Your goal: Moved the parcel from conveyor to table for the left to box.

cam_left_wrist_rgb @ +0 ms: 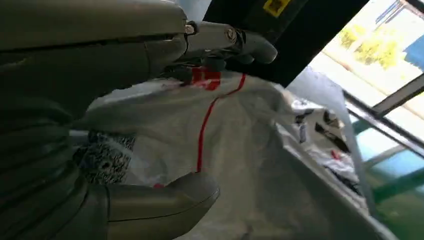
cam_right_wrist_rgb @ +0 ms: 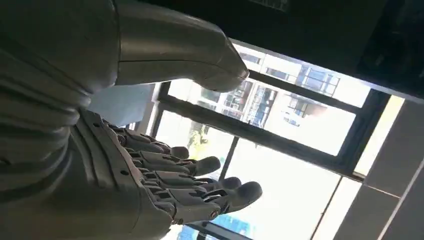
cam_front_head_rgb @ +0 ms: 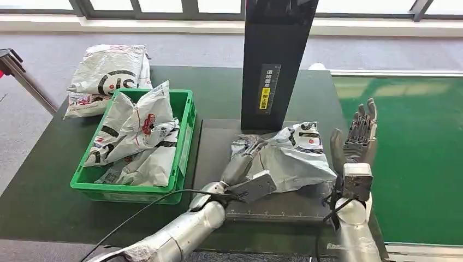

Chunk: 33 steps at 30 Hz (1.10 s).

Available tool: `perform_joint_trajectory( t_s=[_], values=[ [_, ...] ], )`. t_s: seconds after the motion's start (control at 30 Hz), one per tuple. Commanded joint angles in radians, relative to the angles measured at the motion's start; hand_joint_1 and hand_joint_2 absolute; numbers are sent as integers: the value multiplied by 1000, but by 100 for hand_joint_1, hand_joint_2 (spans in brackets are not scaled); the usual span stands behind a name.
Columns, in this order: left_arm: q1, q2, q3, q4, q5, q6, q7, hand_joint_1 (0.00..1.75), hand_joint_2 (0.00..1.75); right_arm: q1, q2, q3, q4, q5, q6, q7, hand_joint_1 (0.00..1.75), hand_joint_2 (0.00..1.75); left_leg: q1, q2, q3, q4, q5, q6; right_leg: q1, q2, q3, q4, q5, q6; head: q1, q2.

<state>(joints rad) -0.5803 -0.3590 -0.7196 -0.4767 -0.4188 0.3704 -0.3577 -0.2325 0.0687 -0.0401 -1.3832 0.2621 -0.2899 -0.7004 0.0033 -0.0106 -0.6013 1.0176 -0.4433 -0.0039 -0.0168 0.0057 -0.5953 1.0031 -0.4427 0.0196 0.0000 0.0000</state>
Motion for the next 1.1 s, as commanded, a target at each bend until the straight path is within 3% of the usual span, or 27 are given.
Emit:
perform_joint_trajectory(
  t_s=[0.03,0.33,0.37,0.4,0.97,1.1],
  values=[
    [-52,10,-225,226,-9,-55,137,0,175,-36,10,4,103,39,-28,2,0,175,1,4,5,-3,0,0,1,3,4,-4,1,-2,0,0],
    [-54,10,-264,229,-31,-90,176,0,175,-25,4,8,95,44,-39,2,0,175,1,4,5,-4,0,-1,1,2,5,-5,2,-2,0,0],
    [-55,10,-276,228,-41,-83,185,37,175,-22,4,6,90,44,-40,2,0,175,0,2,3,-1,0,0,1,1,3,-2,1,-1,0,0],
    [-54,10,-279,225,-41,-83,188,175,175,-20,5,3,87,46,-40,2,0,175,1,2,3,-2,0,0,1,1,3,-3,1,-1,0,0],
    [-62,10,-295,224,-38,-13,189,175,175,-5,29,-42,75,95,-14,2,0,175,1,1,7,-3,0,-1,1,0,7,-3,1,-2,0,0],
    [-74,10,-235,224,-11,168,102,175,175,2,29,-52,71,101,-23,2,0,175,0,1,6,-2,0,0,1,0,6,-2,0,-1,0,0]
  ],
)
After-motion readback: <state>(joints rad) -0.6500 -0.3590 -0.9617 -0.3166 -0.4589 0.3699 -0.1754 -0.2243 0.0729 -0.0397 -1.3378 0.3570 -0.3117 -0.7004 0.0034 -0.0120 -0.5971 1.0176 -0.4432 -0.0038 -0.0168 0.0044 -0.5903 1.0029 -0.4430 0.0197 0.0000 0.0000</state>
